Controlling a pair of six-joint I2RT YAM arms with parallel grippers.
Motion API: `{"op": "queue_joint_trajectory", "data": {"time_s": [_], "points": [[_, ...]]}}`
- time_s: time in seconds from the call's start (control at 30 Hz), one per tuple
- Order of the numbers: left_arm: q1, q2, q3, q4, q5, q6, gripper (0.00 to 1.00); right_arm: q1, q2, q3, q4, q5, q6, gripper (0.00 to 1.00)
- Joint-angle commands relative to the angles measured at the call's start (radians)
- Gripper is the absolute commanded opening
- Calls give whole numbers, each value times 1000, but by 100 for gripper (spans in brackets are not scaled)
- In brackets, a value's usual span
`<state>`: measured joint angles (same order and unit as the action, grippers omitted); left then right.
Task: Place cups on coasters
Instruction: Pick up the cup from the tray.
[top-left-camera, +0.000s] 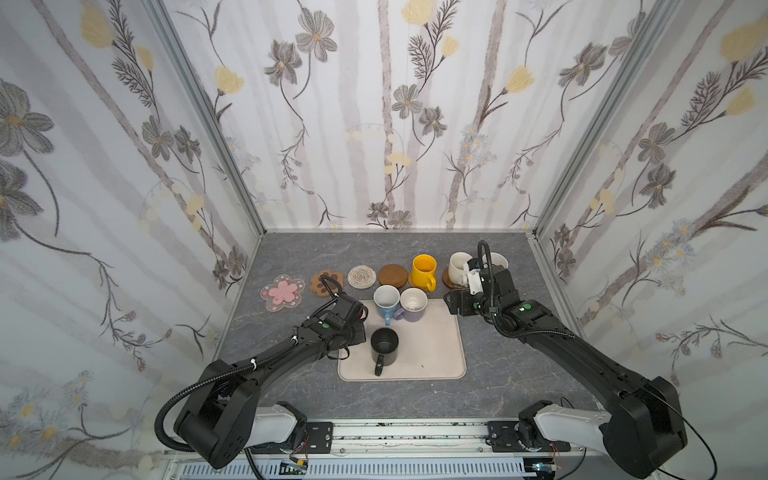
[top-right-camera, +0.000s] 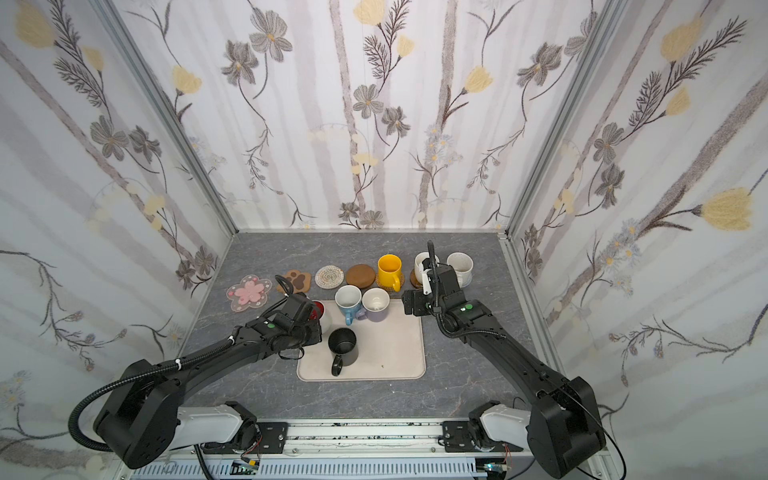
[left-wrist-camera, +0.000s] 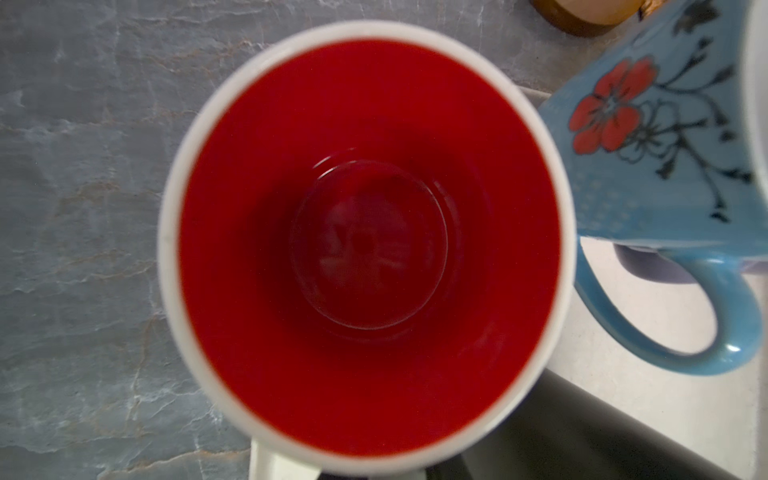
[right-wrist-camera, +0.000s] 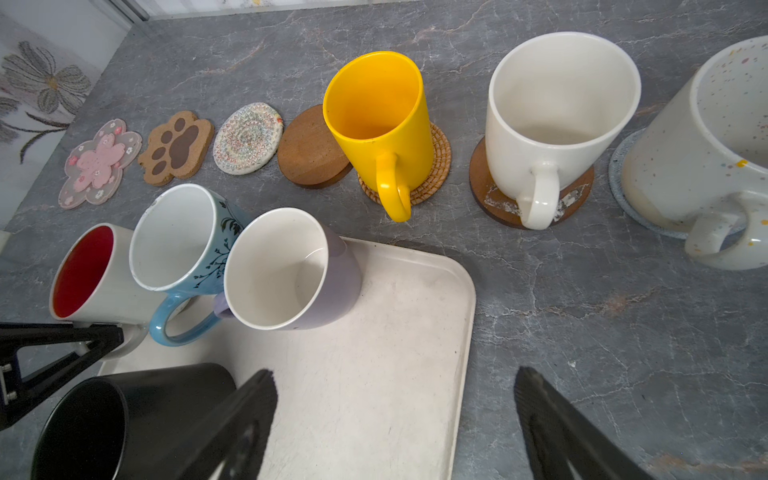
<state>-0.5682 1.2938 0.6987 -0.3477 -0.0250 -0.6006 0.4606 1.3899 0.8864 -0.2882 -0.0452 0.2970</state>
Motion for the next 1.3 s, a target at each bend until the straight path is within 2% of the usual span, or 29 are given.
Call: {"op": "queue_joint_trajectory", "data": {"time_s": [0.0,0.23,0.57,0.83,1.17,1.27], "points": [[1,-23,43,-5,-28,27,0,0,-3,-4,56,-16,-6,90],[9,-58,131,-64,-67,78,0,1,-11,-7,61,-22,-4,90],[47,-28,297,-115,-79,203,0,0,-10,-1,74,-31,0,90],[86,82,476,-117,0,366,0,-5,6,25,101,-44,5,90],[136,324,686,-111,170,516,0,-39,34,48,136,-90,-1,90],[139,408,752,-111,178,553,0,-57,42,48,149,-109,0,89]]}}
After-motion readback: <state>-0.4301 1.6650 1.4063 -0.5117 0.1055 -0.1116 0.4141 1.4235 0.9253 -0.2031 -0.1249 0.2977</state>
